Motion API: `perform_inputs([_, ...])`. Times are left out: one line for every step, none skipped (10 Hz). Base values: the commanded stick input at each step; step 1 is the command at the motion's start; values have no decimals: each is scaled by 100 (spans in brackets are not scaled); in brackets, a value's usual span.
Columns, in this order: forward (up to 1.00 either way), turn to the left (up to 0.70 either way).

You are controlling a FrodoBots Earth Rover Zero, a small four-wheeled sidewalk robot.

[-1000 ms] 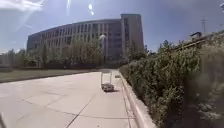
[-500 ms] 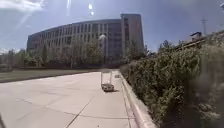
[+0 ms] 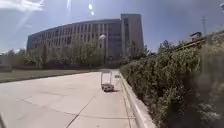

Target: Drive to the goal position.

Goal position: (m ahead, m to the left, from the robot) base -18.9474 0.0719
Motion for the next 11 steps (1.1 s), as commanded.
perform_inputs([6,0])
perform_inputs([6,0])
perform_inputs([6,0])
perform_inputs([6,0])
perform_inputs([7,0])
perform_inputs([6,0])
perform_inputs([6,0])
perform_inputs([6,0])
perform_inputs([6,0])
perform_inputs([6,0])
perform_inputs([6,0])
